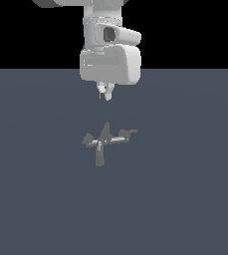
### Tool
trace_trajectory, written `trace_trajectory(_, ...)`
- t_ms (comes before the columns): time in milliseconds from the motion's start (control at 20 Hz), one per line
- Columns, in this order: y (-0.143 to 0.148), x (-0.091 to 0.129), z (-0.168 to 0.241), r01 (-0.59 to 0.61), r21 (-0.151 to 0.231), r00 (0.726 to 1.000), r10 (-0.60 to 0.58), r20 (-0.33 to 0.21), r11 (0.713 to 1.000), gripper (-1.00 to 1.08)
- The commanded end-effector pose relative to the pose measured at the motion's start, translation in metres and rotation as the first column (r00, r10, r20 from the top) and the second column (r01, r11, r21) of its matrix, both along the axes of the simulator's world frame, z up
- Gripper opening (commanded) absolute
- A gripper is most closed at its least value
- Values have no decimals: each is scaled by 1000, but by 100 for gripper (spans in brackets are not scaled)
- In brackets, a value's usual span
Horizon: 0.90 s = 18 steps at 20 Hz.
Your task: Turn on the faucet by rotating a designated handle.
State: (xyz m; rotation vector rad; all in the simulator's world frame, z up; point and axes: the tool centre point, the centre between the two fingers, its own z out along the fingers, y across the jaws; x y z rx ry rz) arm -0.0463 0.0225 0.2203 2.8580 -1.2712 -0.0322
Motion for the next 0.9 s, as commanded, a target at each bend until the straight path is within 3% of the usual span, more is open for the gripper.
trace_trajectory(0,-4,14,-16,52,0,999,-52,3,999,-100)
trace_trajectory(400,-25,58,-67,220,-2,975,-220,11,975,-100)
trace_trajectory(850,-57,102,-123,399,-2,917,-398,20,917,-100)
